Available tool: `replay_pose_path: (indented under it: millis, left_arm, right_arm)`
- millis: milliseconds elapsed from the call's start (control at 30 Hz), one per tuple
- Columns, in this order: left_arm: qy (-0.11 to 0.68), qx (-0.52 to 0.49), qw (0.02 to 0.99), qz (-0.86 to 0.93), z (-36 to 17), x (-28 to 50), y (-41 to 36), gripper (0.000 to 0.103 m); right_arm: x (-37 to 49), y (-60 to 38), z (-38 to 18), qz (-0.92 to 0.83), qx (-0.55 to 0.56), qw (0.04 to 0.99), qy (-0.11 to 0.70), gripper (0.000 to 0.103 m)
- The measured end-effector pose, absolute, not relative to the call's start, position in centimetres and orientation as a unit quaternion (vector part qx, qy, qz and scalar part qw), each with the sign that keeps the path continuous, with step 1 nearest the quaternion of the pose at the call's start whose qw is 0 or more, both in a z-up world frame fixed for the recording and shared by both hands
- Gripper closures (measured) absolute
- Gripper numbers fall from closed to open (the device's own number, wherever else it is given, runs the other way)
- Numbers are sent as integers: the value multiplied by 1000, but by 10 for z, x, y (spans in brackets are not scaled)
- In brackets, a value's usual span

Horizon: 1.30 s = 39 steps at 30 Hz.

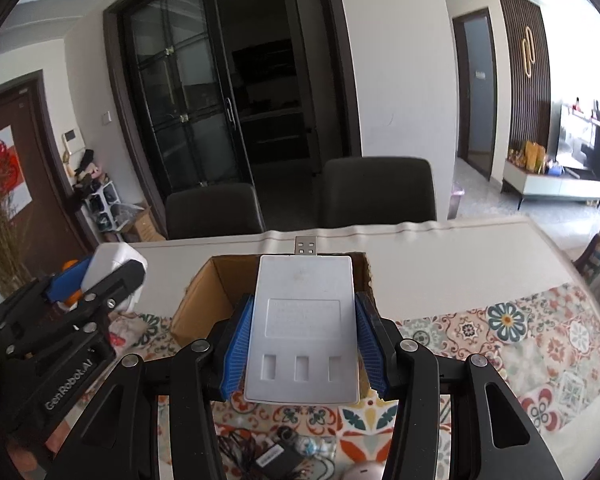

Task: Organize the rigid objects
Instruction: 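Lift and carry the power strip and cube charger over the cardboard box, then open both tools to drop the power strip and charger into the box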

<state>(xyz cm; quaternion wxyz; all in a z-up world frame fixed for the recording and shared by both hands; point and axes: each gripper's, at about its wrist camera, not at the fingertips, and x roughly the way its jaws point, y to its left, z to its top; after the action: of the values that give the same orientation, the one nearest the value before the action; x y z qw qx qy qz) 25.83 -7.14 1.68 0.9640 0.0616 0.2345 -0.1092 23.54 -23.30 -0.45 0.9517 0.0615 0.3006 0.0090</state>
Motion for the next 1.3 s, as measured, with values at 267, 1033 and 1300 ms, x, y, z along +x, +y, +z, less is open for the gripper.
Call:
replay_pose_path:
  millis: [267,1033,1300]
  left_arm:
    - [277,60,952,-118,1,305,-78,57]
    - [419,61,897,-131,-76,370,-86,57]
    - [407,62,904,-113,-71,362,-82,46]
  right_arm:
    - [278,-237,-16,7,44,944,328,54]
    - [347,-229,-78,16,5,903,429,54]
    - [342,-230,-77,-1,-5,906,422,39]
